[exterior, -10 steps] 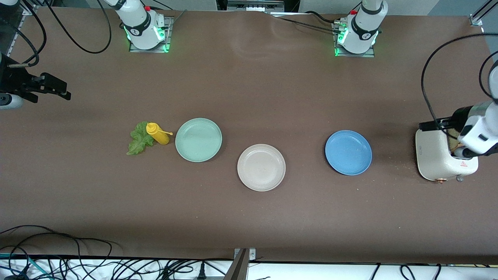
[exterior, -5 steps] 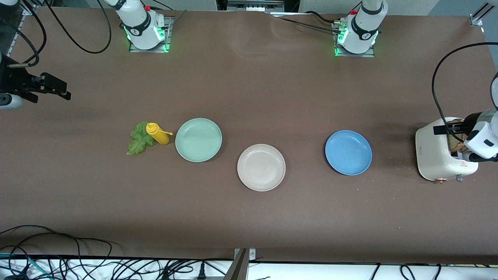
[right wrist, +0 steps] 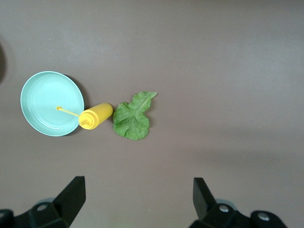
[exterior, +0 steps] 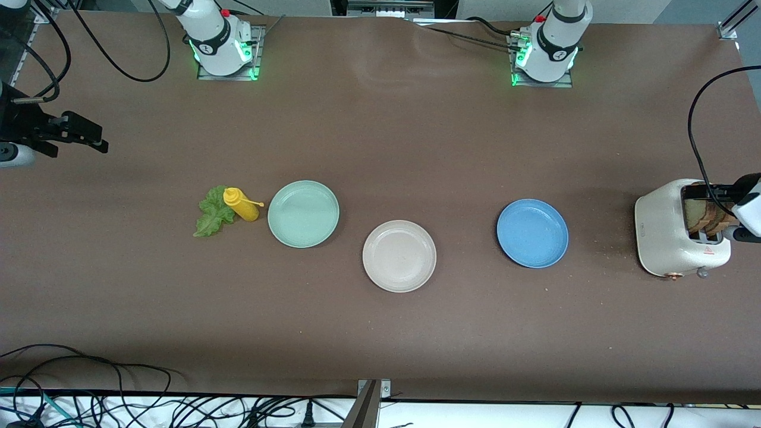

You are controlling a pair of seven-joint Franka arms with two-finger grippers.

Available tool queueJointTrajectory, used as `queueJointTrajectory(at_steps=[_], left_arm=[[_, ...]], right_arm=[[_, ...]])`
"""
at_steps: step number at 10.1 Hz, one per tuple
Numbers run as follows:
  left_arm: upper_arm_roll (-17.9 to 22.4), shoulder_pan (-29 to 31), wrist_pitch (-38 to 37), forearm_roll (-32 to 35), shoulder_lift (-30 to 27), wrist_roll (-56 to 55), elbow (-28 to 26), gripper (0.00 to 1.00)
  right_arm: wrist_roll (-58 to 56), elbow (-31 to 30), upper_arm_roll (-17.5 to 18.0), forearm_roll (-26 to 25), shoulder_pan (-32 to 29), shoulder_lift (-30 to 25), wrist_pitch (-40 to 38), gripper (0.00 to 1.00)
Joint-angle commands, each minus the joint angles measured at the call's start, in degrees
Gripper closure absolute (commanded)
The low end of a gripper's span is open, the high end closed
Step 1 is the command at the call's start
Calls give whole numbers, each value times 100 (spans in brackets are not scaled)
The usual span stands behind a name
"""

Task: Make sandwich on beige plate with both arms
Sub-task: 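Reach the left gripper to the toaster and grasp a bread slice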

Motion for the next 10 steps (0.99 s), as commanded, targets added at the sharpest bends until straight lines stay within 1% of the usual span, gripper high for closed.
queueJointTrajectory(at_steps=[1, 3, 4, 5, 6, 8, 9, 10], left_arm=[[-53, 81, 378, 63, -110, 141, -420, 2], [-62, 169, 676, 54, -163, 141, -683, 2], [-62, 195, 878, 54, -215, 141, -868, 5], [-62, 204, 976, 54, -225, 141, -957, 14], [-62, 274, 968, 63, -233, 141, -957, 32], [-53, 292, 942, 98, -242, 211, -949, 89], [-53, 318, 916, 133, -233, 377, -940, 100], [-53, 336, 898, 133, -233, 474, -879, 100]], right_arm=[[-85, 98, -1, 104, -30, 22, -94, 0], [-85, 98, -1, 104, -30, 31, -94, 0], [-85, 98, -1, 113, -30, 22, -94, 0], [-85, 98, -1, 104, -30, 22, -94, 0], [-93, 98, -10, 104, -30, 22, -103, 0], [-85, 107, -63, 104, -22, 22, -165, 0], [-85, 107, -54, 104, -21, 22, -165, 0], [-85, 107, -54, 113, -21, 22, -165, 0]])
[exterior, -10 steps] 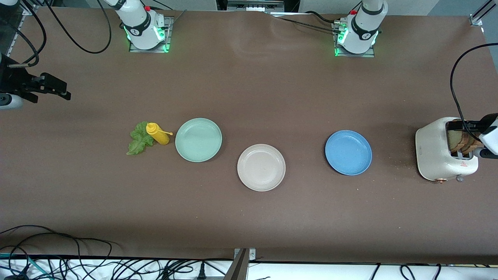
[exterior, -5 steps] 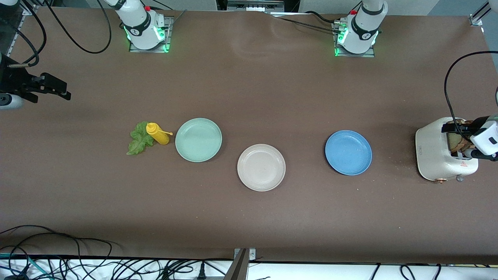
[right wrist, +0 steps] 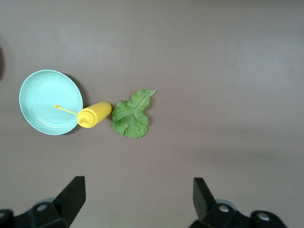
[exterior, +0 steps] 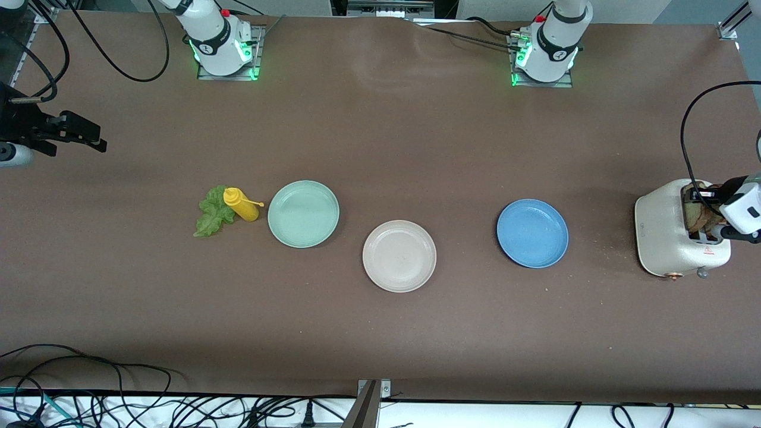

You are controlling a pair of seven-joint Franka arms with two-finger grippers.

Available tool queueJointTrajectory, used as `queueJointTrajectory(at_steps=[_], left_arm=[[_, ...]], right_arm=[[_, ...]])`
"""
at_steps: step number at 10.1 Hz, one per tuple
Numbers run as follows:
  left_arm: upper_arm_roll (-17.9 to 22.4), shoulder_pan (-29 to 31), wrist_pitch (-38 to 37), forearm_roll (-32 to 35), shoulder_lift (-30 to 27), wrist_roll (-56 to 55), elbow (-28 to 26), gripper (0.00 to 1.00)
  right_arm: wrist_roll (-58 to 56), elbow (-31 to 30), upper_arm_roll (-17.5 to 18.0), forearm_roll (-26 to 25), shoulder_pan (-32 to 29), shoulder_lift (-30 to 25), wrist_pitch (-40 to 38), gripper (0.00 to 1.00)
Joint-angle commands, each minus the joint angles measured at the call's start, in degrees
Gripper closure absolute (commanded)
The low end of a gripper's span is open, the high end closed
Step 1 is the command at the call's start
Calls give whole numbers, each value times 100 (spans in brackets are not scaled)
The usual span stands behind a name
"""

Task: Make sandwich on beige plate with both arms
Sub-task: 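Reach the left gripper to the toaster and grasp a bread slice, then lift the bread slice with the left gripper and lower onto beige plate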

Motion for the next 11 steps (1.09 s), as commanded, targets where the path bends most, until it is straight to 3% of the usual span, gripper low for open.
queueJointTrajectory(at_steps=[1, 7, 8, 11], left_arm=[[-50, 61, -48, 142, -174, 214, 19, 100], [-102, -53, -1287, 45, -148, 232, 1485, 100], [-146, -175, -1480, -294, -104, 214, 1653, 100], [-155, -579, -1657, -2375, 63, -92, 1646, 100]], right_arm=[[-82, 107, -14, 112, -20, 21, -118, 0], [-82, 116, 12, 112, -3, 21, -100, 0], [-82, 116, 21, 112, -3, 21, -100, 0], [-82, 116, 21, 112, -3, 21, -109, 0]])
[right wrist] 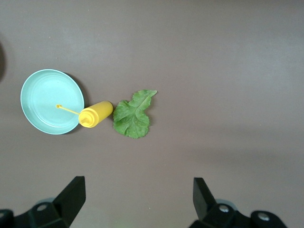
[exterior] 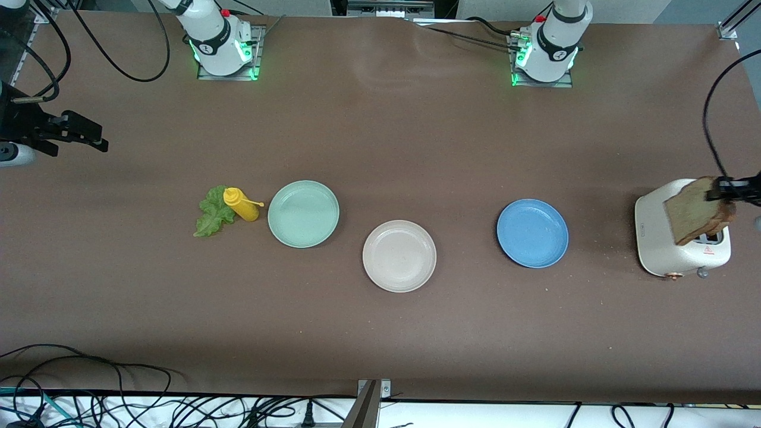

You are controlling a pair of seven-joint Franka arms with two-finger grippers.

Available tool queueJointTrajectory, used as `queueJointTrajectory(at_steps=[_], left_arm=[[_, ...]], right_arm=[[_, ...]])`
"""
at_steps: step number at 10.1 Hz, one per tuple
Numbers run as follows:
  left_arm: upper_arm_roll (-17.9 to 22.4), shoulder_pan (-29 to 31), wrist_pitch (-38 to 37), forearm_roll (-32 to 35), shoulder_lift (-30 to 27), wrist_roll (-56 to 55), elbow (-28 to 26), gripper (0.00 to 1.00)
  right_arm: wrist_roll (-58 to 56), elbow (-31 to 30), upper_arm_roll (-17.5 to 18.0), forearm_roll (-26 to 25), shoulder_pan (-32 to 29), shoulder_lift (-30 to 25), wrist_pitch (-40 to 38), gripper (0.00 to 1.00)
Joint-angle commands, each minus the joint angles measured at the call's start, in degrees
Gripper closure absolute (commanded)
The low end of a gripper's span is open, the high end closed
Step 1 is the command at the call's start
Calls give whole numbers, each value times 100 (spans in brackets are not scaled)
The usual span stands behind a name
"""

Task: Make sandwich on beige plate with both arms
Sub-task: 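Lift the bread slice with the left gripper and lower onto beige plate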

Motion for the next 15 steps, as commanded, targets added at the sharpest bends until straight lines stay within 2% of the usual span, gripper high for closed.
queueJointTrajectory(at_steps=[1, 3, 7, 11, 13, 15], left_arm=[[14, -476, -145, -1156, 338, -466, 170, 100], [14, -1143, -67, -2377, 768, -1284, 248, 100], [14, -2023, 766, -3865, 1296, -1199, 249, 100], [14, -3095, 2435, -4516, 1780, -1040, 223, 100], [14, -3394, 3200, -4956, 1982, -1023, 188, 100], [14, -3580, 3616, -4993, 2167, -1084, 135, 100]], right_arm=[[-76, 114, 2, 103, -12, 21, -107, 0], [-76, 114, 2, 103, -3, 21, -107, 0], [-76, 123, 11, 112, 32, 30, -90, 0], [-6, 114, -7, 112, 32, 21, -116, 0], [3, 105, -16, 112, 23, 12, -125, 0], [3, 105, -16, 112, 23, 12, -168, 0]])
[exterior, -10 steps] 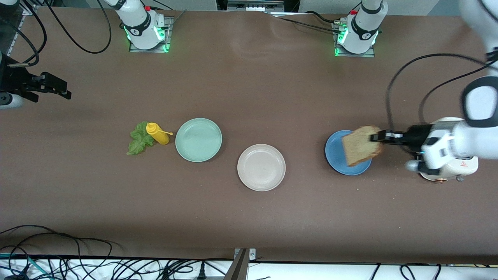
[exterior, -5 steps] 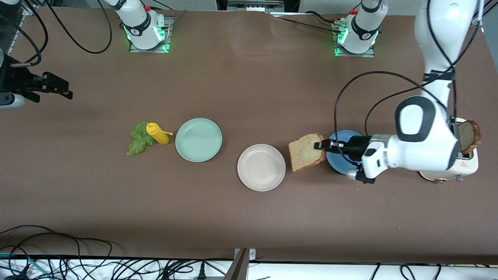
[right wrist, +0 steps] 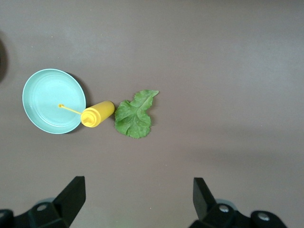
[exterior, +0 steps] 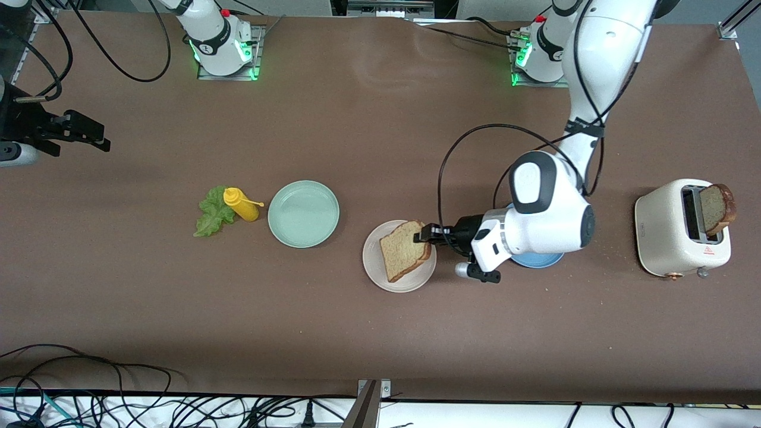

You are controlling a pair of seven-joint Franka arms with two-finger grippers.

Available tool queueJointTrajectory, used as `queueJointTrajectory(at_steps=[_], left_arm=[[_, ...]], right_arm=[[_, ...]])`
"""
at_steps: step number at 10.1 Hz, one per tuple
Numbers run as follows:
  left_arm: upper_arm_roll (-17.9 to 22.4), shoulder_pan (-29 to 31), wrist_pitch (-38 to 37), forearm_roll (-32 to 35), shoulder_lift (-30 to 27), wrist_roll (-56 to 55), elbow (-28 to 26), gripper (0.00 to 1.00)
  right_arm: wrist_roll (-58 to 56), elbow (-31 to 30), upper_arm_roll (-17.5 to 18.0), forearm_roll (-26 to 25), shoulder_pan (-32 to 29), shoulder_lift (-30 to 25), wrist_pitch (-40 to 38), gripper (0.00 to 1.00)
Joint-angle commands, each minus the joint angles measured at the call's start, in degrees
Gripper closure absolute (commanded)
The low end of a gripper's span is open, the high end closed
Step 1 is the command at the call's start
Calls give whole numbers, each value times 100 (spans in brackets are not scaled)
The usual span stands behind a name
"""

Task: Make sandwich on beige plate with both arms
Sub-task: 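Lift the bread slice with the left gripper and lower onto beige plate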

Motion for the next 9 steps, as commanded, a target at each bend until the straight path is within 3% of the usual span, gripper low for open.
queueJointTrajectory(at_steps=[1, 3, 9], left_arm=[[84, -120, 151, -418, 240, 56, 117, 100], [84, -173, 151, -1042, 486, 143, 117, 100], [101, -208, 142, -921, 750, 318, 109, 100]], right_arm=[[0, 90, -22, 96, -18, 11, -144, 0], [9, 90, -22, 96, -18, 11, -153, 0], [26, 81, -13, 96, -18, 11, -206, 0]])
